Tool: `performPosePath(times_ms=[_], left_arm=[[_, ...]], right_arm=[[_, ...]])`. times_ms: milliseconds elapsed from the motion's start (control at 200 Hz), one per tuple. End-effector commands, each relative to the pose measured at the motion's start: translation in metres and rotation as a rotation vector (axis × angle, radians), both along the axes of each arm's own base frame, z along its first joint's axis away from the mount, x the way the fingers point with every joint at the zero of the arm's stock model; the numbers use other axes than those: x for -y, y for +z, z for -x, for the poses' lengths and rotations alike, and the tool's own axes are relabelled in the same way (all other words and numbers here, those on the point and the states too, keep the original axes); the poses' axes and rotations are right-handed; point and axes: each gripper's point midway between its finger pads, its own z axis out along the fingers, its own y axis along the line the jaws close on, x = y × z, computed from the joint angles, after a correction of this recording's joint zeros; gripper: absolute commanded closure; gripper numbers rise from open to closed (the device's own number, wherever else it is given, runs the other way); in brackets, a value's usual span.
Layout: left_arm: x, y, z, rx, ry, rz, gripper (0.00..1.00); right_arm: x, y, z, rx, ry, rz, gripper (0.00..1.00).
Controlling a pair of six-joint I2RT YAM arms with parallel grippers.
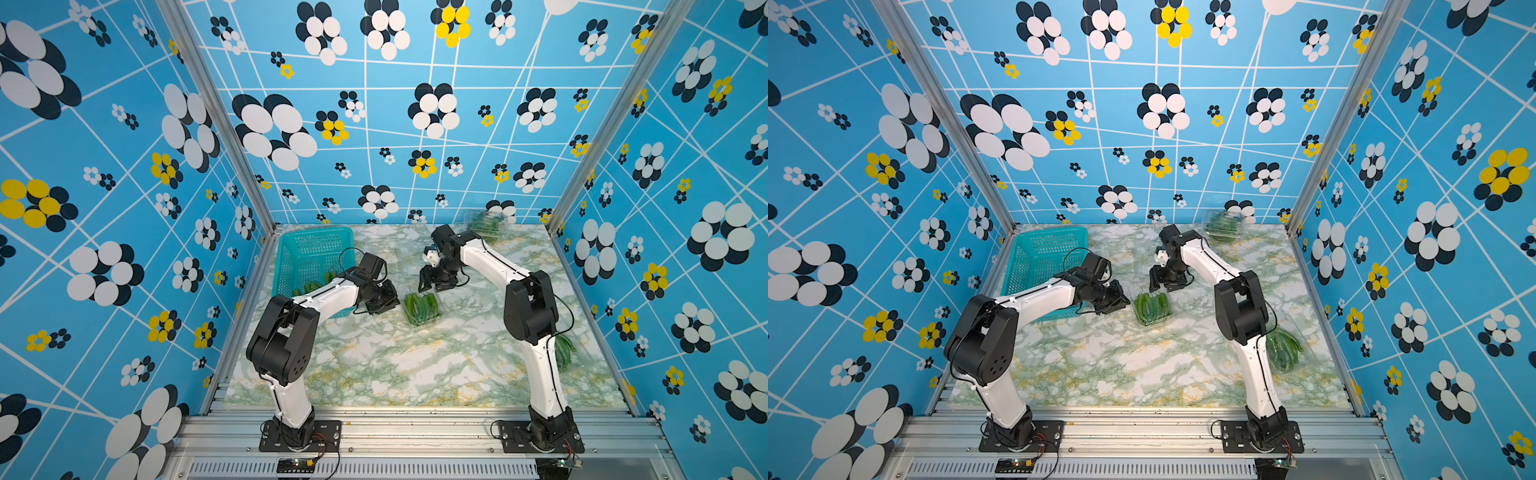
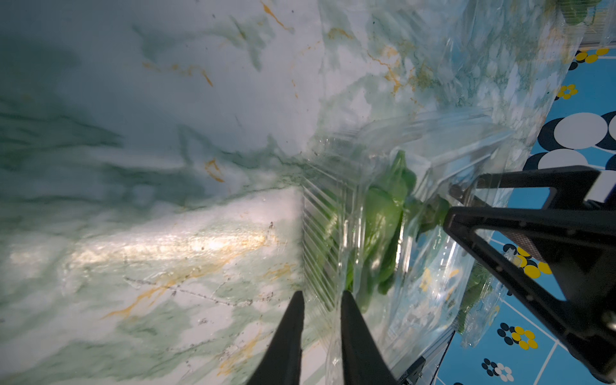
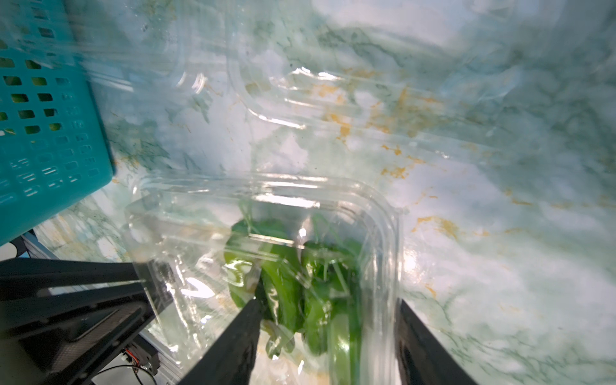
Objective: Take small green peppers out of containers
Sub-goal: Open the packing box at the center of the board.
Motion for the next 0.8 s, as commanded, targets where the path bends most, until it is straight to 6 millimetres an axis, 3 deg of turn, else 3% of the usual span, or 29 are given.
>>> performPosePath(times_ms=[0,525,794], left_arm=[[0.004,0.001,0.003,-0.002,-0.007,0.022,0.77],[0.022,-0.003,-0.011,0.019,-0.010,0.074,0.77],[0.028,-0.027,-0.021,0.002,-0.004,0.056,0.76]], right_arm=[[0.003,0.009,0.002,0.008,-0.011,-0.007,0.36],[-0.003,0.008,0.004,-0.010,0.004,-0.042,0.38],[-0.007,0.005,0.006,-0.028,0.018,-0.061,0.40]])
